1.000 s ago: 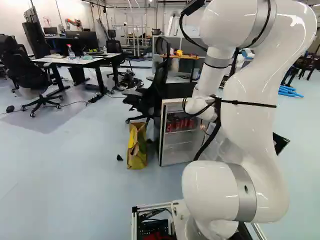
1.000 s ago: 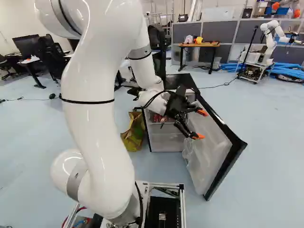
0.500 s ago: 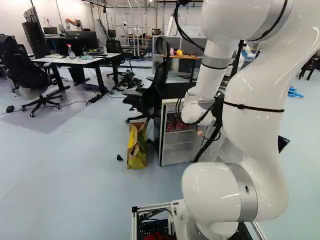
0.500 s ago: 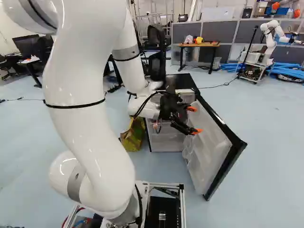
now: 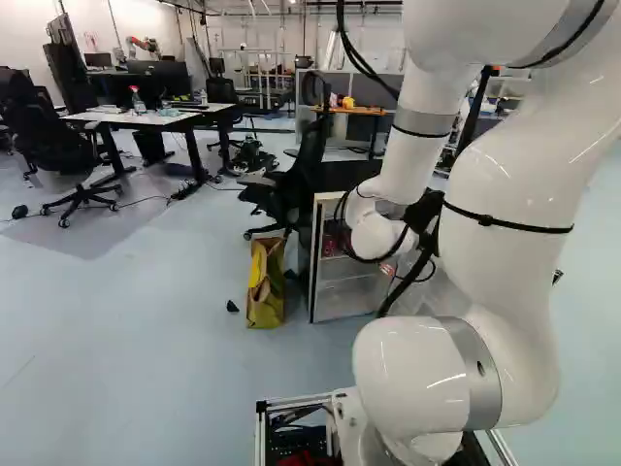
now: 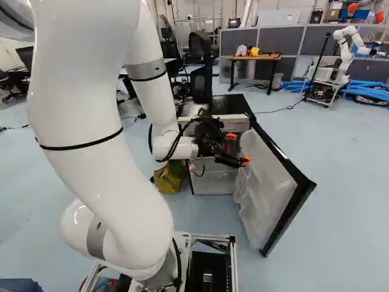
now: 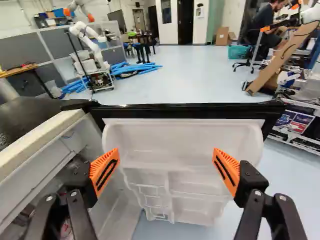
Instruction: Grab a drink from the fridge
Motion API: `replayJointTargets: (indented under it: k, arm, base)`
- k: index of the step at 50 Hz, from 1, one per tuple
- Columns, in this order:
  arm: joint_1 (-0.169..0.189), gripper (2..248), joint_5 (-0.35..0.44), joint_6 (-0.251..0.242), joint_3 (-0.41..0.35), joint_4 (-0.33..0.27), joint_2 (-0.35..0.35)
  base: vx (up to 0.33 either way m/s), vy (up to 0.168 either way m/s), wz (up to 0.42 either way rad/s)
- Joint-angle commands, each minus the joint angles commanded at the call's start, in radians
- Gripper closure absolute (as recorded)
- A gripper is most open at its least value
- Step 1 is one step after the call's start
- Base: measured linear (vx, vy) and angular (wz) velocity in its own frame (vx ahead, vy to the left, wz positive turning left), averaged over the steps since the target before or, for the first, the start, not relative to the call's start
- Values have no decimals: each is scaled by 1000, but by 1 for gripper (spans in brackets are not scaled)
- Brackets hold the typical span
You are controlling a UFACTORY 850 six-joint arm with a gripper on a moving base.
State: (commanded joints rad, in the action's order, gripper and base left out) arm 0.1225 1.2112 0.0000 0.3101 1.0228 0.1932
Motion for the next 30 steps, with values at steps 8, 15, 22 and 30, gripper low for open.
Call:
replayJointTargets:
  k: [8,15,22,30]
  arm:
    - [-1,3,0,0,-33,-84,-27]
    - [-1,3,0,0,-47,-158,-39]
    - [-2,3,0,0,-48,-232,-40]
    - [-2,3,0,0,-48,-316,-40]
  base:
    - [0,0,0]
    - [0,0,0]
    - [0,0,0]
    - [0,0,0]
